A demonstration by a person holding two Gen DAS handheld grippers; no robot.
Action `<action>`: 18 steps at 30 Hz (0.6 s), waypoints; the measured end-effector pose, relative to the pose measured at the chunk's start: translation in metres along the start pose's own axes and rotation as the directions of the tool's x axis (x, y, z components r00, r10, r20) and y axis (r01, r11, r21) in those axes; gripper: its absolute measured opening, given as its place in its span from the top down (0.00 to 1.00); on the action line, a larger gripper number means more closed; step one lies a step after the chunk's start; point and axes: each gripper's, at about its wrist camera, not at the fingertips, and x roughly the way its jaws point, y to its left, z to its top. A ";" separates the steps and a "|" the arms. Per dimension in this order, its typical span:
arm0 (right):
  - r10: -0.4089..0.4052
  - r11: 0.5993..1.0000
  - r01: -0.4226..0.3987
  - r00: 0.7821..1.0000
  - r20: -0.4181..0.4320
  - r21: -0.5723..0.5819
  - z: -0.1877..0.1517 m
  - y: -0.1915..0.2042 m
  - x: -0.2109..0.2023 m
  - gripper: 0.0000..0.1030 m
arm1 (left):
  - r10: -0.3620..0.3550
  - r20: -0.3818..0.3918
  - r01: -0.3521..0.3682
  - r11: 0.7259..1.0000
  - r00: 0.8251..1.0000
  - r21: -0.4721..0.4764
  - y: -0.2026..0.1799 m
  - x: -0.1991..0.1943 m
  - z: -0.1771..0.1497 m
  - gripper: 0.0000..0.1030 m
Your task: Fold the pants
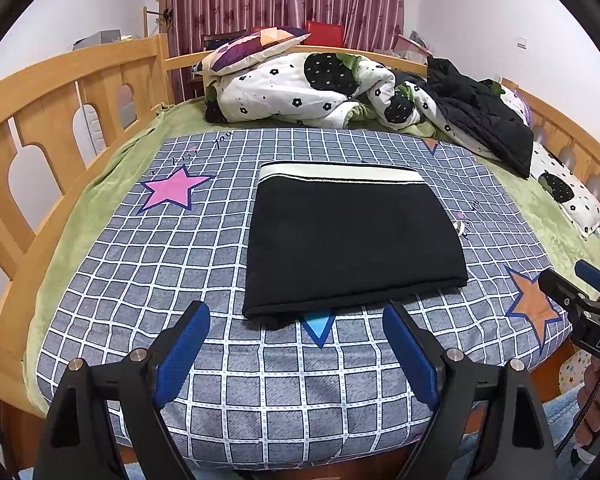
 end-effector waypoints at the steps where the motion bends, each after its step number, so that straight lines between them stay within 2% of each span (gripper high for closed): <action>1: -0.001 1.000 0.001 1.000 0.000 -0.001 0.000 0.000 0.000 0.06 | 0.002 0.001 -0.002 1.000 1.000 0.001 0.000 0.000 0.000 0.15; 18: -0.006 1.000 0.006 1.000 -0.005 0.001 0.000 -0.005 0.001 0.06 | -0.001 0.009 0.001 1.000 1.000 0.011 0.000 0.000 -0.001 0.14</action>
